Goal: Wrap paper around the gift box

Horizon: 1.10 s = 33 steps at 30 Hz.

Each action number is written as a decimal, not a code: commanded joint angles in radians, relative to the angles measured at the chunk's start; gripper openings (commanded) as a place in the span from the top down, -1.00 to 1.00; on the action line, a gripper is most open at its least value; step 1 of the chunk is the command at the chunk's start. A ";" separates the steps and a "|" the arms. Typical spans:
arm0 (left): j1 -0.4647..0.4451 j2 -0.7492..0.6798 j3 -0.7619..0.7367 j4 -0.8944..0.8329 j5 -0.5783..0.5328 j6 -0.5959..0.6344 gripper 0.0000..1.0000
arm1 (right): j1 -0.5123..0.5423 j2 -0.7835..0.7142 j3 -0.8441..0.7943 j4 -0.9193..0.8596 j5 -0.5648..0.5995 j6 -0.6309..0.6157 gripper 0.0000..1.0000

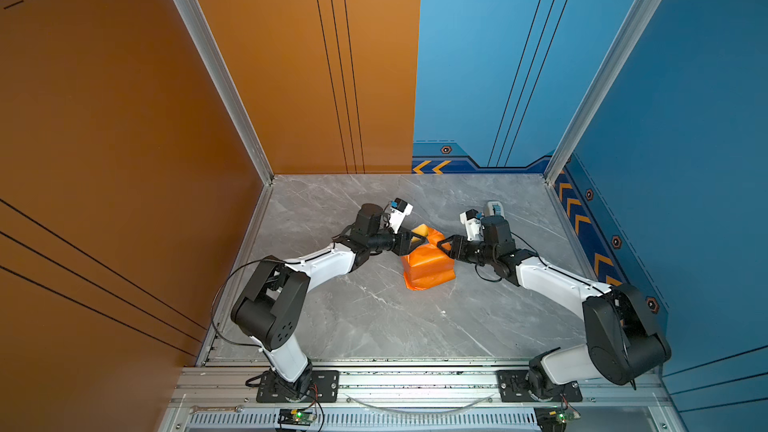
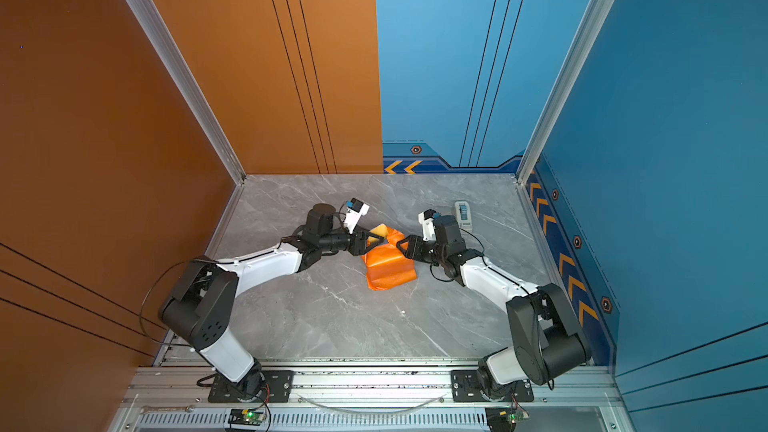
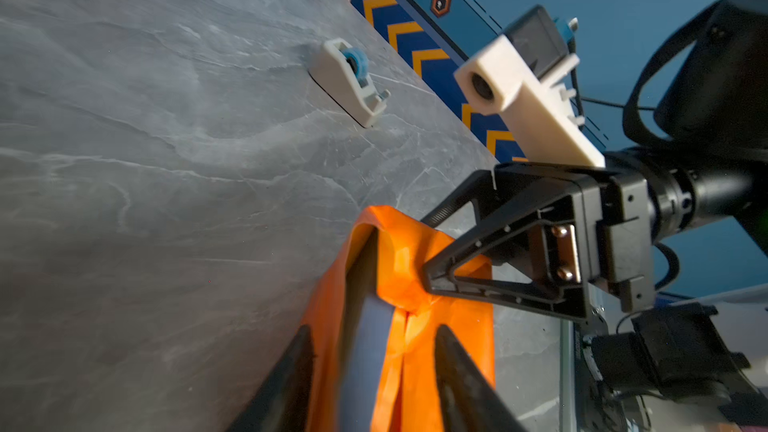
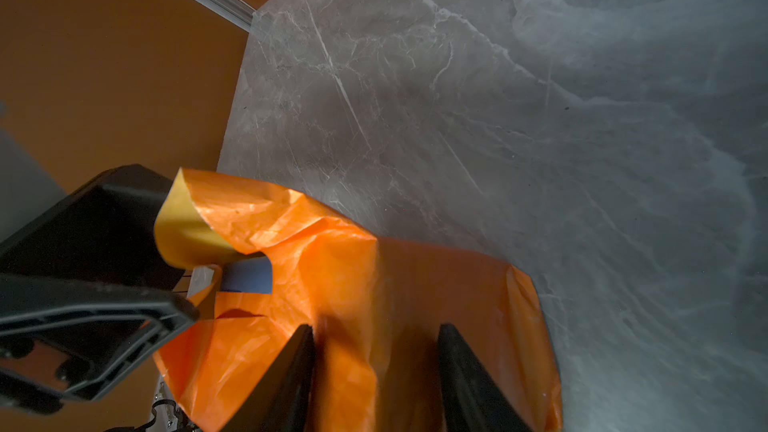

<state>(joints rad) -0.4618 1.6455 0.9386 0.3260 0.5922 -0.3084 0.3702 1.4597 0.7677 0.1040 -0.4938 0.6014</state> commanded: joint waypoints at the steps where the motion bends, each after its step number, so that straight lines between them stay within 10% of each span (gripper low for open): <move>1: 0.032 -0.105 -0.058 0.009 -0.115 -0.029 -0.30 | 0.007 0.050 -0.043 -0.206 0.076 -0.029 0.00; 16: 0.008 -0.295 -0.368 -0.025 -0.407 -0.216 -0.27 | 0.023 0.062 -0.038 -0.187 0.067 -0.016 0.00; 33: -0.227 -0.073 -0.192 0.067 -0.481 -0.279 -0.11 | -0.011 -0.019 -0.097 -0.122 -0.054 0.103 0.02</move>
<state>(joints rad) -0.6559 1.5539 0.6727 0.3302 0.1028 -0.5827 0.3584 1.4311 0.7307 0.1394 -0.4969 0.6693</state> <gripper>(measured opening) 0.555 0.491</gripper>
